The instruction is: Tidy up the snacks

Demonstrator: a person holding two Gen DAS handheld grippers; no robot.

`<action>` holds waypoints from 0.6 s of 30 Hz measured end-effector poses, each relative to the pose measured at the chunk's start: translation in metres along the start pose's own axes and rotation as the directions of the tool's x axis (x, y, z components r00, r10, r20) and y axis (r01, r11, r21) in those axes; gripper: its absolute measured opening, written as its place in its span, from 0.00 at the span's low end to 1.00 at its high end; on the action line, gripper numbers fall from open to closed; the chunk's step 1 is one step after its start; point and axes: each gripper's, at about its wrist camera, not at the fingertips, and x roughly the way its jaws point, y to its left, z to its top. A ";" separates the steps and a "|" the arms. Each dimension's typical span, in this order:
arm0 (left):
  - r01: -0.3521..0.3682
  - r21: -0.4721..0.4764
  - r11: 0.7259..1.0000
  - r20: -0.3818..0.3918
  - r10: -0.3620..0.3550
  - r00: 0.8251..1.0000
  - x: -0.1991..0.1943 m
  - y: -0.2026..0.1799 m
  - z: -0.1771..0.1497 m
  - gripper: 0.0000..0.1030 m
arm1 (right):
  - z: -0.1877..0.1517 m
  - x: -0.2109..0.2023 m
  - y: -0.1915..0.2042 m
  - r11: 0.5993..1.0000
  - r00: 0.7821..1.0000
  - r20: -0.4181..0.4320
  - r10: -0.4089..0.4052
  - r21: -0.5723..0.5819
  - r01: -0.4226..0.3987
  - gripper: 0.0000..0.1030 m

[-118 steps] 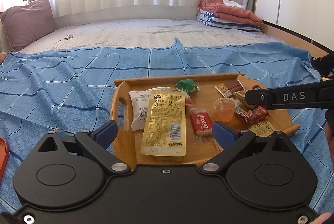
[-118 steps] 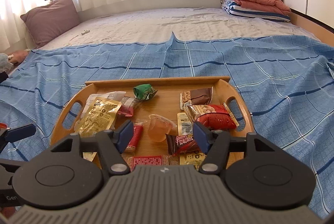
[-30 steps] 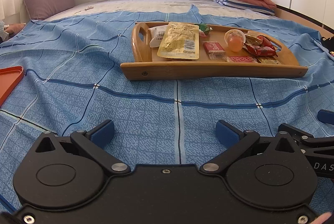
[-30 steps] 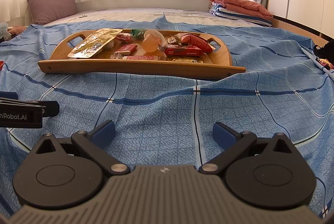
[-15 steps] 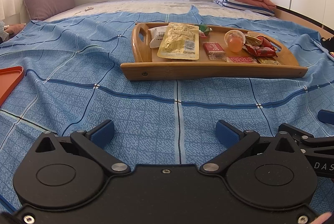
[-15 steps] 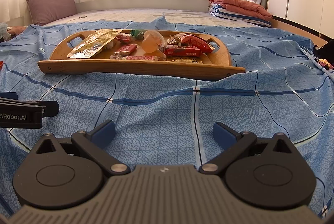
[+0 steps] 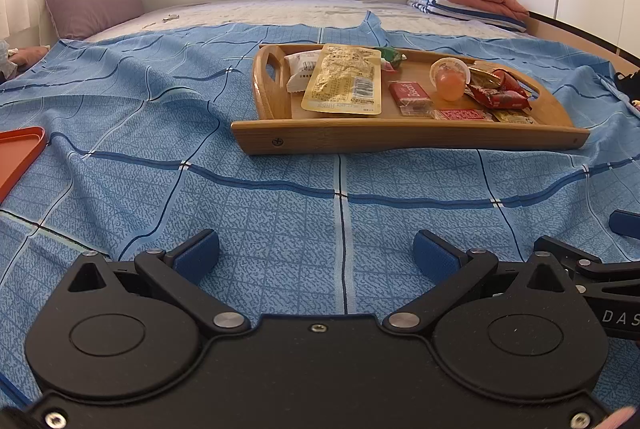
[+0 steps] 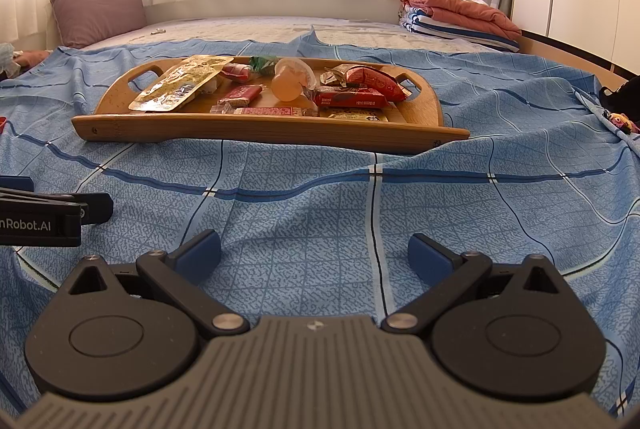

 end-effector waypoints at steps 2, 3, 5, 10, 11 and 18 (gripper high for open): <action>-0.001 0.001 1.000 0.000 0.001 1.000 0.000 0.000 0.000 1.00 | 0.000 0.000 0.000 1.000 1.000 0.000 0.000 0.000 0.000 1.00; -0.001 0.001 1.000 0.000 0.001 1.000 0.000 0.000 -0.001 1.00 | 0.000 0.000 0.000 1.000 1.000 0.000 0.000 0.000 0.000 1.00; -0.003 0.003 1.000 0.002 0.003 1.000 0.000 0.000 -0.001 1.00 | 0.000 0.000 0.000 1.000 1.000 0.000 0.000 0.000 0.000 1.00; -0.004 0.003 1.000 0.002 0.004 1.000 0.001 0.000 0.000 1.00 | 0.000 0.000 0.000 1.000 1.000 0.000 0.000 0.000 0.000 1.00; -0.004 0.003 1.000 0.002 0.004 1.000 0.001 0.000 0.000 1.00 | 0.000 0.000 0.000 1.000 1.000 0.000 0.000 0.000 0.000 1.00; -0.005 0.005 1.000 0.002 0.005 1.000 0.001 -0.001 -0.001 1.00 | 0.000 0.000 0.000 1.000 1.000 0.001 -0.001 -0.001 0.001 1.00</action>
